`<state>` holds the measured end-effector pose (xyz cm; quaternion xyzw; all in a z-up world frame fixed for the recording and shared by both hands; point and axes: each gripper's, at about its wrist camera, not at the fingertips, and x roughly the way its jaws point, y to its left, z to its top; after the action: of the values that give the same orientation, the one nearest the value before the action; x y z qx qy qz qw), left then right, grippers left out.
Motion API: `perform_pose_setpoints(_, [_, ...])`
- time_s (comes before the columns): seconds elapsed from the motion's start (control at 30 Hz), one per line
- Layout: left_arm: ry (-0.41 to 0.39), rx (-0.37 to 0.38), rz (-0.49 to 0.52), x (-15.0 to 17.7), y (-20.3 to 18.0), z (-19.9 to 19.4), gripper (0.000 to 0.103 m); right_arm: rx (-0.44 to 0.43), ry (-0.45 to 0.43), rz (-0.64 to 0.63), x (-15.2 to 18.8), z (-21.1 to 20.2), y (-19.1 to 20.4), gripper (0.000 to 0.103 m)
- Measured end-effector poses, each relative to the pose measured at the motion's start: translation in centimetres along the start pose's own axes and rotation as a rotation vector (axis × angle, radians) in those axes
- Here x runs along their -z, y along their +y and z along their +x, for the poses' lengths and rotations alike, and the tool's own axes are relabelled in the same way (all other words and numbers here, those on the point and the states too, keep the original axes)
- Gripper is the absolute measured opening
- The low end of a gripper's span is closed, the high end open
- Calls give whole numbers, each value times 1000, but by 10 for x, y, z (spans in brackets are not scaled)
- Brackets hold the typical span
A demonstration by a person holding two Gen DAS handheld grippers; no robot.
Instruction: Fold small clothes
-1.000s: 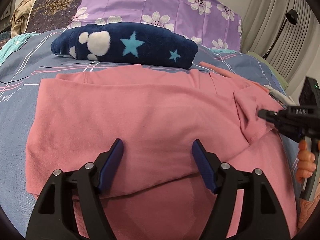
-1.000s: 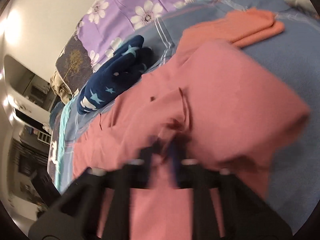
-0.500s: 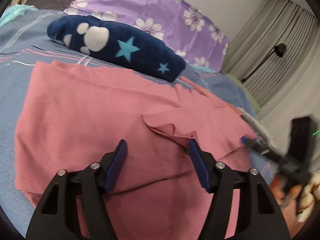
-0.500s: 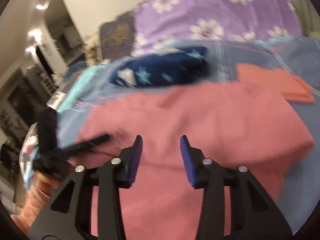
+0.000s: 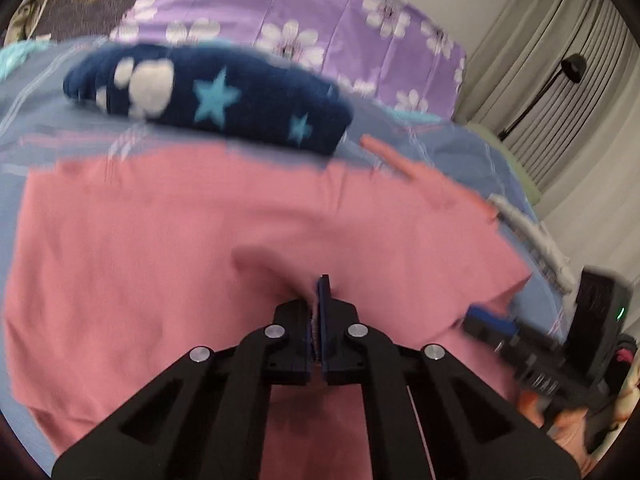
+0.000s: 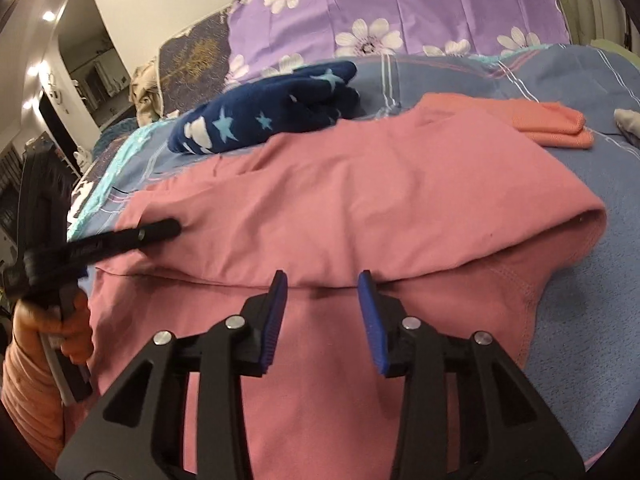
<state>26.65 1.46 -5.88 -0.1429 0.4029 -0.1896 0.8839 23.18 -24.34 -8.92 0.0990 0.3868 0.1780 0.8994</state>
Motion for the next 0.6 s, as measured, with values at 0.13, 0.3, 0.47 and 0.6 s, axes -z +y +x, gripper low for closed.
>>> perform_pose_setpoints(0.13, [-152,-38,116,-34,-26,-55,2,-18,6,21,-1,0,-4,38])
perform_pose_setpoints(0.3, [-220,-146,198,-48,-21,-99,2,-30,25,90,-1,5,-16,36])
perform_pose_setpoints(0.47, [-163,-301,175,-30,31,-93,3,-22,45,74,0,10,-11,42])
perform_pose_setpoints(0.6, [-73,-420,137,-7,77,-63,3,-28,49,50,0,11,-7,50])
